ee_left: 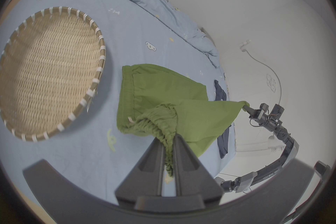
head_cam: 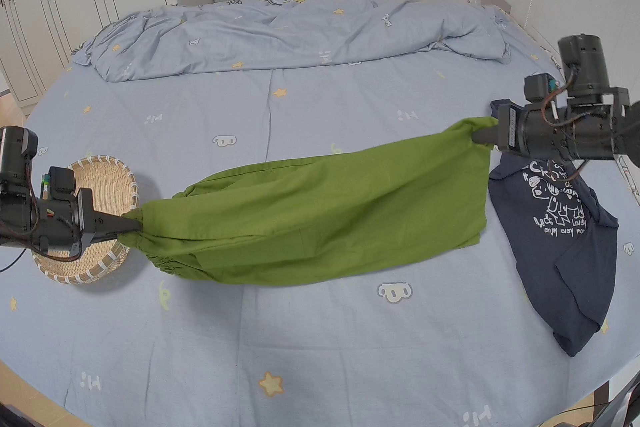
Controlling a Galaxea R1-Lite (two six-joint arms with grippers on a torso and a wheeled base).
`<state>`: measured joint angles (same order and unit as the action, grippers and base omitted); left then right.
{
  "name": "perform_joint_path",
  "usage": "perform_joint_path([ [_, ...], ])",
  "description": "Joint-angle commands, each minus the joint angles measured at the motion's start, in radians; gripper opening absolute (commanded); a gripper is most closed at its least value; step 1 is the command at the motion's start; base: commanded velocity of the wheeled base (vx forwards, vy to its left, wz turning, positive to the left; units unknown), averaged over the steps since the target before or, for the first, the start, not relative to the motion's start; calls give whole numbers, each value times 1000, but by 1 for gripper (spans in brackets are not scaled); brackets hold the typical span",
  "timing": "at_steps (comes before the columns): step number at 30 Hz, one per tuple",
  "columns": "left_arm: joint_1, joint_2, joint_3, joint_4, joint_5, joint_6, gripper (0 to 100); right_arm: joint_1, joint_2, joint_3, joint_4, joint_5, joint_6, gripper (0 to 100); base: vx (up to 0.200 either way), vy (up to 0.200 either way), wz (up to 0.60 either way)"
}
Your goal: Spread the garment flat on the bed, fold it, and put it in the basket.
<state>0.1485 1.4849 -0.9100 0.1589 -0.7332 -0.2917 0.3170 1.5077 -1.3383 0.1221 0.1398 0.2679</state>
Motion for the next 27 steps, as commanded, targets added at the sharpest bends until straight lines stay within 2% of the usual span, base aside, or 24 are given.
perform_joint_path([
  [1,28,184,-116,14,0,46,0,-3,203,-173,17,-28,4,0,0,0,0],
  [8,39,308,-234,16,0,45,0,-18,267,-243,14,-42,-1,0,0,0,0],
  [16,39,383,-308,16,0,46,0,-38,325,-332,19,-58,-7,0,0,0,0],
  [27,17,437,-363,16,0,46,0,-59,338,-303,30,-91,-4,0,0,0,0],
])
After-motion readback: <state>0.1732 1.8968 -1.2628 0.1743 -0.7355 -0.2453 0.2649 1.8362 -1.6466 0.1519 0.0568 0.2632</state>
